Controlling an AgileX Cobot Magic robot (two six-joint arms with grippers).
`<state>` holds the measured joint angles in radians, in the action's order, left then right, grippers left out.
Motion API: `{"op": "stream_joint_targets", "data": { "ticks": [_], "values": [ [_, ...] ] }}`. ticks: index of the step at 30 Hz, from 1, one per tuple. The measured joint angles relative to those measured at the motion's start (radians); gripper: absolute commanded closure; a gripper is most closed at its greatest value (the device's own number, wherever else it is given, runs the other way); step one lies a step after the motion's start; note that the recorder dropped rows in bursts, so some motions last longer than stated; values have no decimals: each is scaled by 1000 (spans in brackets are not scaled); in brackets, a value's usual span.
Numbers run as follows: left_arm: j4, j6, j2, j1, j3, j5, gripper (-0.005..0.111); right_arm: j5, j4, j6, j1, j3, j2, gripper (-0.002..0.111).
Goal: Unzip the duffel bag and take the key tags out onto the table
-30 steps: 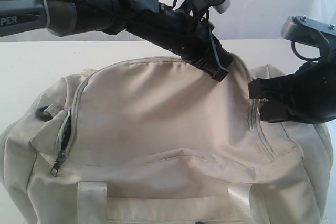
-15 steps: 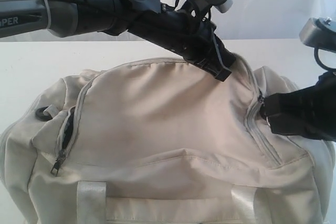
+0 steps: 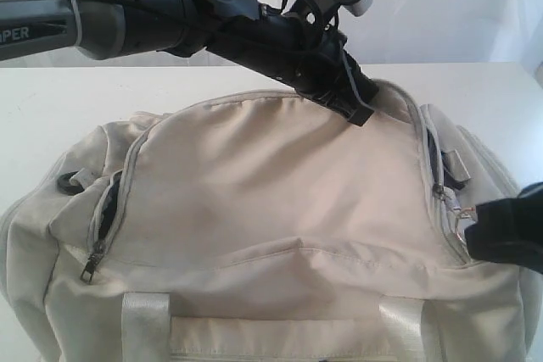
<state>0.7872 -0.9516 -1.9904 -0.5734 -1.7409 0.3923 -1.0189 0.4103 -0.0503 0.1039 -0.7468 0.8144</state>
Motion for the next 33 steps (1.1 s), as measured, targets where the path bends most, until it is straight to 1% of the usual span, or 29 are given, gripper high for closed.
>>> {"op": "stream_joint_targets", "data": {
  "ticks": [7,11,19,21,22,24,27,28,30,31,32,33],
  "values": [
    [0,4,0,0,0,-4,107,-112,0,21,1,0,-96,108],
    [0,6,0,0,0,9,107,-122,-18,37,1,0,-132,108],
    [-2,8,0,0,0,25,107,-131,-62,40,1,0,-134,108],
    [-2,8,0,0,0,28,107,-127,-64,40,1,0,-134,106],
    [-4,8,0,0,0,30,106,-127,-64,40,1,0,-134,103],
    [-4,8,0,0,0,35,101,-123,-65,32,1,0,-134,94],
    [-11,8,0,0,0,50,81,-123,-65,31,1,0,-136,72],
    [-17,8,0,2,0,62,73,-125,-65,31,1,0,-136,60],
    [-27,8,7,2,0,85,56,-125,-65,29,1,0,-136,44],
    [-33,8,14,2,0,99,50,-118,-65,29,1,0,-136,37],
    [-41,8,23,2,0,111,46,-108,-64,29,1,0,-136,34],
    [-49,8,33,2,0,128,46,-97,-58,26,1,0,-136,33]
  ]
}}
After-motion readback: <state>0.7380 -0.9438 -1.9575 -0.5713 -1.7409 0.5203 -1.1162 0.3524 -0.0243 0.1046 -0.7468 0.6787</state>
